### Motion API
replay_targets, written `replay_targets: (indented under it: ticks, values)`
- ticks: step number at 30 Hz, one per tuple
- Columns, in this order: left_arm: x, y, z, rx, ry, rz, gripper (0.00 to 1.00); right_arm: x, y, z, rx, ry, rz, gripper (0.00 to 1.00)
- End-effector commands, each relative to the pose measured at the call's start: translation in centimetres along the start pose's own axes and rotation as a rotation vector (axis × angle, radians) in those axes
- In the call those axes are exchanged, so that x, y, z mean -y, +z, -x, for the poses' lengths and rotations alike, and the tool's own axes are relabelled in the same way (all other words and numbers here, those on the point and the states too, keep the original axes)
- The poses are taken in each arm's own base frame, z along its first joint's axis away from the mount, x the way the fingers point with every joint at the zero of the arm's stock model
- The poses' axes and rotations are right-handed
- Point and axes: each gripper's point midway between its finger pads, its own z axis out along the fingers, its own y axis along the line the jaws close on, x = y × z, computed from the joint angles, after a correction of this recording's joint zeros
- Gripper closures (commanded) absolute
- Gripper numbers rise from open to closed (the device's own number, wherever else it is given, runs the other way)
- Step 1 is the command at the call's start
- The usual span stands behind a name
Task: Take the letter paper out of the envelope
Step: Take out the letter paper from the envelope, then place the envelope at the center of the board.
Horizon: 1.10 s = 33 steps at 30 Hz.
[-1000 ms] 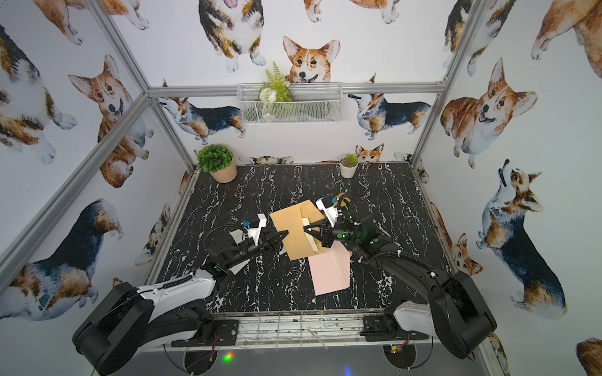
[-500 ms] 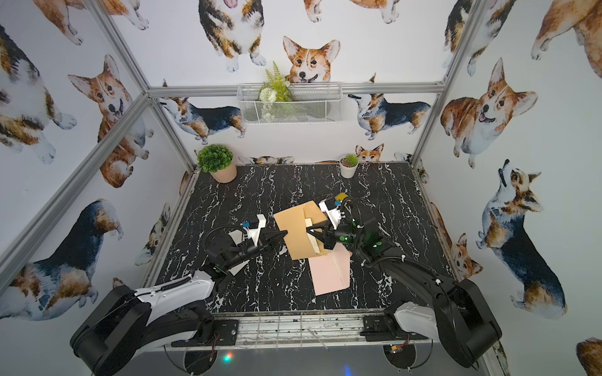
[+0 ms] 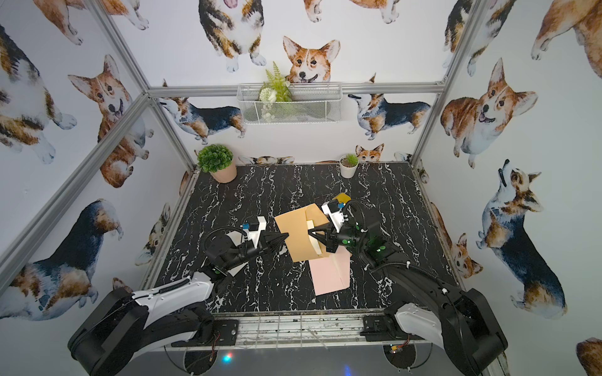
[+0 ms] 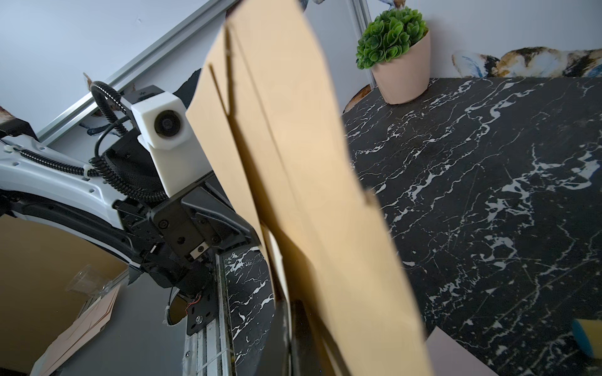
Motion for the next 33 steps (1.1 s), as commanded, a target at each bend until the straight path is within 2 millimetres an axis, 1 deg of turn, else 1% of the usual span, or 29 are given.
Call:
replay_targets:
  ticks: [1, 13, 16, 18, 24, 26, 28, 30, 31, 33]
  values:
    - [-2.6, -0.6, 0.5, 0.035, 0.019, 0.151, 1.0, 2.5, -0.9, 0.4, 0.035, 0.004, -0.134, 1.0]
    - [-3.4, -0.9, 0.4, 0.028, 0.024, 0.201, 1.0, 3.0, -2.3, 0.3, 0.063, 0.001, -0.191, 1.0]
    - [-3.9, -1.0, 0.2, 0.019, 0.016, 0.233, 1.0, 2.9, -2.6, 0.3, 0.065, -0.002, -0.202, 1.0]
    - [-4.7, -1.1, -0.1, -0.002, 0.0, 0.276, 1.0, 2.7, -2.9, 0.3, 0.063, -0.001, -0.211, 1.0]
    - [-8.0, -2.0, -1.7, -0.079, -0.032, 0.46, 1.0, 2.2, -4.3, 0.0, 0.053, 0.003, -0.254, 1.0]
    - [-9.5, -2.7, -2.5, -0.118, -0.023, 0.528, 1.0, 2.0, -4.9, -0.3, 0.044, 0.011, -0.274, 1.0]
    - [-11.0, -2.7, -2.8, -0.145, -0.042, 0.566, 1.0, 1.5, -5.5, -0.5, 0.043, 0.027, -0.277, 1.0]
    - [-13.4, -2.3, -2.7, -0.147, -0.155, 0.563, 1.0, 0.5, -6.1, -0.4, 0.053, 0.051, -0.263, 1.0]
    - [-14.1, -2.0, -2.5, -0.14, -0.196, 0.545, 1.0, 0.2, -6.3, -0.4, 0.056, 0.059, -0.256, 1.0]
    - [-16.1, -1.5, -3.0, -0.142, -0.282, 0.526, 1.0, -0.5, -6.7, -0.5, 0.061, 0.084, -0.239, 1.0]
